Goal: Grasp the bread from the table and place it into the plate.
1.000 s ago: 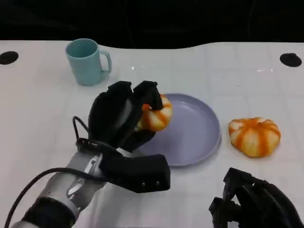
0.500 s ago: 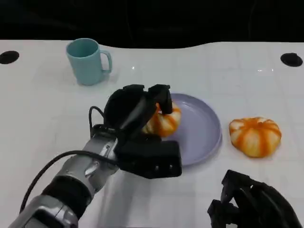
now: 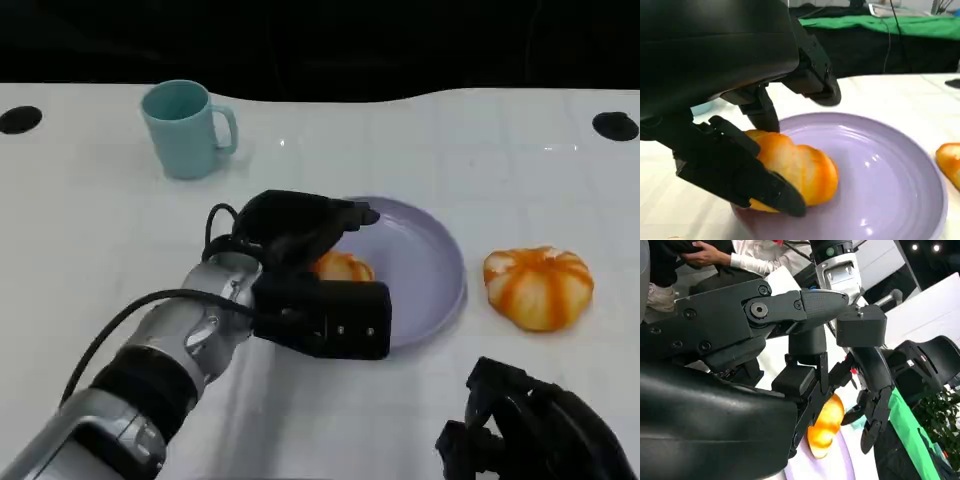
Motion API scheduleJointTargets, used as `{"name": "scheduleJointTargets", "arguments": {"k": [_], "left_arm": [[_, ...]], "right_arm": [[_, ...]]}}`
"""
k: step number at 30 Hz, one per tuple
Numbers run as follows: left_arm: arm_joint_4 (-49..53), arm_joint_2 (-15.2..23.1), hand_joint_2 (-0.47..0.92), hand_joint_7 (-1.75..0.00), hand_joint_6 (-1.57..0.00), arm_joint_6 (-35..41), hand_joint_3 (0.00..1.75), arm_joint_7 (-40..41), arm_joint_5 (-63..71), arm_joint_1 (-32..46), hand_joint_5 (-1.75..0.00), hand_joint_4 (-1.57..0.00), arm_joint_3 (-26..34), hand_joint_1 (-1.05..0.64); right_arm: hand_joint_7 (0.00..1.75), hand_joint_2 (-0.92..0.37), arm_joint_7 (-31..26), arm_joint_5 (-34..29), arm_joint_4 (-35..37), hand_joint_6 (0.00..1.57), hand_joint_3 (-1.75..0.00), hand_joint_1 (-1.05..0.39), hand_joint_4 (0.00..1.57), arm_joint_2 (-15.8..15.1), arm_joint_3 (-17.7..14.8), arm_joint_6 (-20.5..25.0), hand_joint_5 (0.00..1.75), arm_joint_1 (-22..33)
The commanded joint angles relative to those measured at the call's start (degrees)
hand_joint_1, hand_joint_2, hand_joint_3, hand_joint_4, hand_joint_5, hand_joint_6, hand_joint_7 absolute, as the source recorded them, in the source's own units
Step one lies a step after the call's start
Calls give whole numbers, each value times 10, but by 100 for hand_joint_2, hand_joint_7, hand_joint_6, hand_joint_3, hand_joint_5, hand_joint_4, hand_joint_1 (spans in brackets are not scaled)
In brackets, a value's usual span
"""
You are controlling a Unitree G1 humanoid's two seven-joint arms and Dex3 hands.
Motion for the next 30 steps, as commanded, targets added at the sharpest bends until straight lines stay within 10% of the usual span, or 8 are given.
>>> {"name": "scheduleJointTargets", "arguments": {"k": [1, 22, 30], "left_arm": [[-22, 27, 92, 0, -26, 10, 15, -31, 9, -7, -16, -43, -10, -77], [-256, 78, 92, -8, -44, -103, 25, -89, -212, 197, -26, -66, 125, -71], [-314, 35, 92, -32, -68, -159, 27, -141, -380, 294, -136, -48, 184, -54]], "right_arm": [[144, -92, 4, 11, 7, 77, -21, -74, 88, -2, -7, 0, 164, -4], [141, -92, -1, 1, 4, 78, -22, -74, 88, -7, 0, -10, 161, 1], [143, -92, -6, 7, -5, 78, -24, -73, 89, -6, 0, -2, 162, 4]]}}
